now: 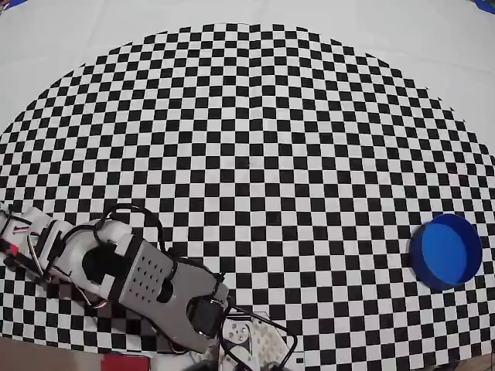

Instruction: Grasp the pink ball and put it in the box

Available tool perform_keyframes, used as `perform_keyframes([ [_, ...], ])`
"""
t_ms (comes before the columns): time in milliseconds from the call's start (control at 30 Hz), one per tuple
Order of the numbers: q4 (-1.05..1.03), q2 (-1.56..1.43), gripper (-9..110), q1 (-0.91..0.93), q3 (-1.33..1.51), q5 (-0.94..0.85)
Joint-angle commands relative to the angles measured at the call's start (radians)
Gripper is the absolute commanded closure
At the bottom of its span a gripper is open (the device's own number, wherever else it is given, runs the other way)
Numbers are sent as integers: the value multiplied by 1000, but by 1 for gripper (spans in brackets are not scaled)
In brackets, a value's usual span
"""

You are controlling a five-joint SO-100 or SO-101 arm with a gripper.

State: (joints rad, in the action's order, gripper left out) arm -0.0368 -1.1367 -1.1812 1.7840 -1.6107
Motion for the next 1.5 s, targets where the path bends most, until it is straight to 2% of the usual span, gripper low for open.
perform_keyframes([
  [0, -5, 0, 74, -6, -57, -8],
  [1467, -21, 75, 74, 0, -120, -8],
])
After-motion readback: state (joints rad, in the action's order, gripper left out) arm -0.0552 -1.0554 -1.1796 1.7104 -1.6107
